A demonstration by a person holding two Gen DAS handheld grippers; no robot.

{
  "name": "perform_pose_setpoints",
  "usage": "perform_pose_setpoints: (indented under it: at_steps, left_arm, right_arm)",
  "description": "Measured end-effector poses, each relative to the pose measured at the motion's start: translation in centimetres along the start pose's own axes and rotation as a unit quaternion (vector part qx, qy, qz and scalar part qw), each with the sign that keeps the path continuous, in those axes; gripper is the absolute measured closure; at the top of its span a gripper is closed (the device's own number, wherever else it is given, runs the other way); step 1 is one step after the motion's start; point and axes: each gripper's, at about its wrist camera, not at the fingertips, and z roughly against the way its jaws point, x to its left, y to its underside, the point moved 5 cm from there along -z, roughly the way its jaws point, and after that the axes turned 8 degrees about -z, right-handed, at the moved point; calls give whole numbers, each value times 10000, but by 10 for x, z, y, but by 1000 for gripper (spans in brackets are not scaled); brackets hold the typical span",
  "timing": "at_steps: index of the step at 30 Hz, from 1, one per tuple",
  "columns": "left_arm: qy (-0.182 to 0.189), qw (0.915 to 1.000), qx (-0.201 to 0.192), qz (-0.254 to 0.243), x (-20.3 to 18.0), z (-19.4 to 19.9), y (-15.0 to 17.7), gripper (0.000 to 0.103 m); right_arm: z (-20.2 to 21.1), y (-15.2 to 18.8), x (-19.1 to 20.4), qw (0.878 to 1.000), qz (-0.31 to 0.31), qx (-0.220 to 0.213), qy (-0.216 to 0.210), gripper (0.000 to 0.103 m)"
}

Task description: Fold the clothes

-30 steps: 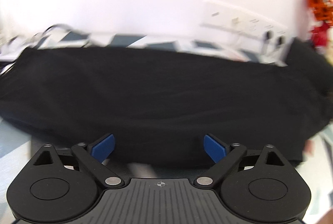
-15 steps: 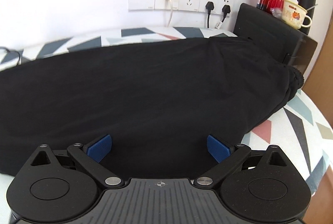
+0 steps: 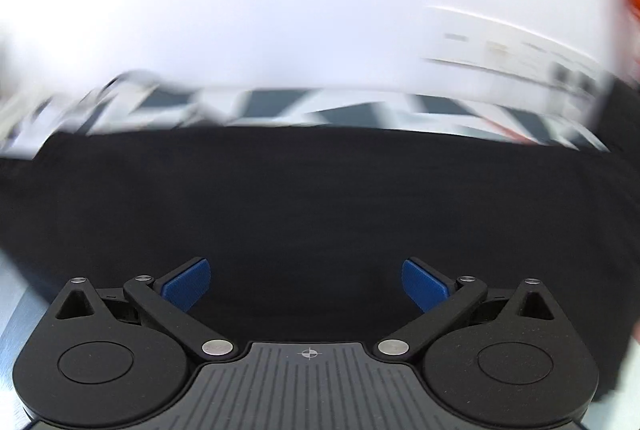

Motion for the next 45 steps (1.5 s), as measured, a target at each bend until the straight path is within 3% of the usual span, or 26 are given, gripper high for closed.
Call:
perform_pose_setpoints:
  at_steps: [3, 8, 16, 19, 21, 23, 26, 30, 33, 36, 40, 42, 44, 45]
  left_arm:
    - [-59, 10000, -32, -44, 1, 0, 2, 96]
    - [48, 9999, -92, 54, 3, 2, 2, 96]
    - [659, 9970, -185, -349, -25, 18, -2, 96]
    - [986, 9915, -257, -803, -57, 23, -1, 96]
    - [1264, 9834, -337, -1257, -88, 27, 5, 96]
    - [1587, 9708, -355, -1764, -122, 30, 15, 96]
    - [2056, 9437, -223, -2582, -177, 26, 45, 96]
    - [2540, 9028, 221, -3465, -243, 6, 108, 96]
    - [2636, 8765, 754, -3957, -281, -25, 166, 96]
    - [2533, 8544, 1434, -4304, -302, -64, 229, 96]
    - [2310, 8118, 2033, -4963, -307, -88, 305, 94]
    - [2281, 7896, 1989, -5338, -305, -83, 325, 88]
    - [2408, 7716, 2056, -5518, -304, -73, 330, 67]
    - [2519, 7634, 2159, -5542, -303, -66, 327, 66]
  right_arm:
    - [-11, 20, 38, 9974, 703, 74, -165, 1]
    - [-3, 36, 61, 9852, 1637, -490, -97, 1]
    - [-8, 35, 53, 9942, 1027, -103, -295, 1]
    - [-11, 31, 51, 9945, 936, 205, -427, 1]
    - [-8, 22, 35, 9961, 625, 358, -503, 1]
    - [2, 9, 6, 9986, 91, 206, -484, 1]
    - [19, -8, -57, 9960, -854, 34, -267, 1]
    - [40, -17, -157, 9788, -2020, -208, 282, 1]
    - [51, -13, -222, 9646, -2555, -397, 511, 2]
    - [60, -5, -264, 9571, -2776, -407, 727, 2]
    - [69, 5, -294, 9570, -2792, -319, 717, 2]
    - [69, 8, -299, 9615, -2665, -251, 627, 2]
    - [64, 4, -295, 9686, -2421, -206, 535, 3]
    - [61, 0, -292, 9724, -2277, -204, 464, 3]
